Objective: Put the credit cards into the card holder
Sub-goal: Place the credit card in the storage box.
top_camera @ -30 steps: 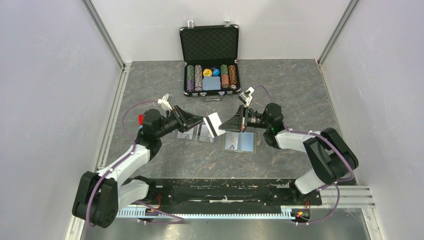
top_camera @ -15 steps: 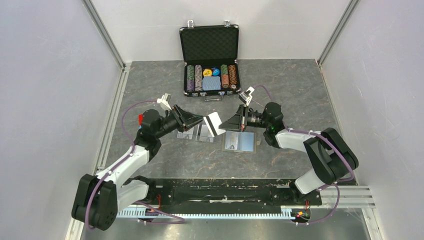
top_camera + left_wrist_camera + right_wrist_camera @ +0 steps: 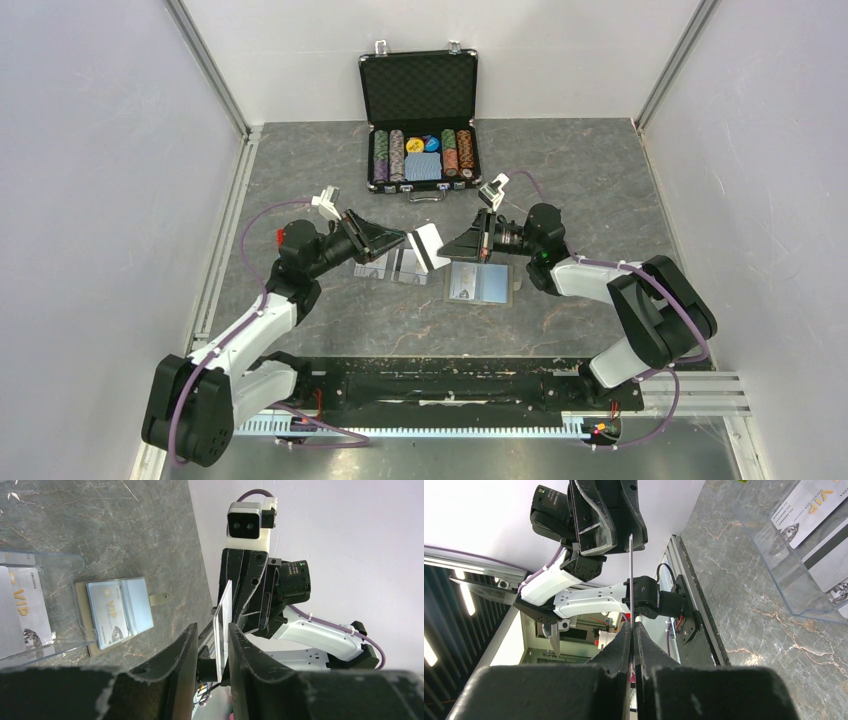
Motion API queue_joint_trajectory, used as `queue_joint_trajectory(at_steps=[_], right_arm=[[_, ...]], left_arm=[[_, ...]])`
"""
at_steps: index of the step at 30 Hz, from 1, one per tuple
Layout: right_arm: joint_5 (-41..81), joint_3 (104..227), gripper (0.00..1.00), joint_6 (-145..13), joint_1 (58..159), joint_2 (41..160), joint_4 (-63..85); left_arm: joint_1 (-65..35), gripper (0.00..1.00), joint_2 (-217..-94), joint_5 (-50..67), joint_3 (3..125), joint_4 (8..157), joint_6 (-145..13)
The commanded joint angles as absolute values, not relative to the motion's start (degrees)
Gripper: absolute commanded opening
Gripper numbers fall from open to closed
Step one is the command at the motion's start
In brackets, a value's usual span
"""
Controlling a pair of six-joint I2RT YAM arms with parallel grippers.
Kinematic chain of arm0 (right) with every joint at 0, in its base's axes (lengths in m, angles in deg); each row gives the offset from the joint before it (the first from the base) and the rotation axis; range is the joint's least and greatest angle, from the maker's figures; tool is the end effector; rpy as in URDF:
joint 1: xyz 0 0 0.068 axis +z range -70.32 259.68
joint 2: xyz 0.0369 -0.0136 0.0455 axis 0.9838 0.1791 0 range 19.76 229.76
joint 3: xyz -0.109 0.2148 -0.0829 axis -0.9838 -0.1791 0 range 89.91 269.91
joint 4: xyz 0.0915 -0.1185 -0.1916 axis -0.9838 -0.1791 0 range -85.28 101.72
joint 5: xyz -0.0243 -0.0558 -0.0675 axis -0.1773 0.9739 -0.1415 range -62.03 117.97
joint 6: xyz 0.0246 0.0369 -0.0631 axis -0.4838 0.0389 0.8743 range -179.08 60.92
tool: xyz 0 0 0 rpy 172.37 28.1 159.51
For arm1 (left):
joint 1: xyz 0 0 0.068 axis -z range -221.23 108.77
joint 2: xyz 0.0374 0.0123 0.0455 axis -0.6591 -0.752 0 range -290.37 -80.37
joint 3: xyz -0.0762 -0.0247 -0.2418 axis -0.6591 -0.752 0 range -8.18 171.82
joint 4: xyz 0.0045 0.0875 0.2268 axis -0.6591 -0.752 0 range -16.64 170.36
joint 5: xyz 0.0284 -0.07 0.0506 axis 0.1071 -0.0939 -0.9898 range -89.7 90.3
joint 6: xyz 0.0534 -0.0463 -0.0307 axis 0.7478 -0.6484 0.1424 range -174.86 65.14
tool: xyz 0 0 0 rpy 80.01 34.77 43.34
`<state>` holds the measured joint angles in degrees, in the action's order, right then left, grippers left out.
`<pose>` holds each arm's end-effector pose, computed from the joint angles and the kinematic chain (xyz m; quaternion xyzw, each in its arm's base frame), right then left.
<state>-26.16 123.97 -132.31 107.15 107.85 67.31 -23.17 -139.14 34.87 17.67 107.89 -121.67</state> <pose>0.2462 0.1880 0.2146 -0.0589 0.6990 0.6938 0.1629 0.2186 -0.1105 0.2391 -0.1093 0.7258 -0.5958 0.3260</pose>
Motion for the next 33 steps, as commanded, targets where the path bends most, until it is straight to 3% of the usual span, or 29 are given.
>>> queue_joint_trajectory(at_steps=[1, 7, 33], right_arm=[[-25.98, 125.89, 0.0, -131.31, 106.85, 107.53, 68.56], [-26.17, 125.77, 0.0, -131.46, 106.84, 107.4, 68.82], [-26.26, 125.5, 0.0, -131.38, 106.95, 107.65, 68.67]], left_arm=[[-23.39, 0.34, -139.06, 35.15, 18.92, 107.82, -118.01], [-23.44, 0.3, -140.6, 34.66, 19.71, 105.89, -116.52], [-23.31, 0.31, -140.19, 34.94, 21.25, 106.26, -116.56]])
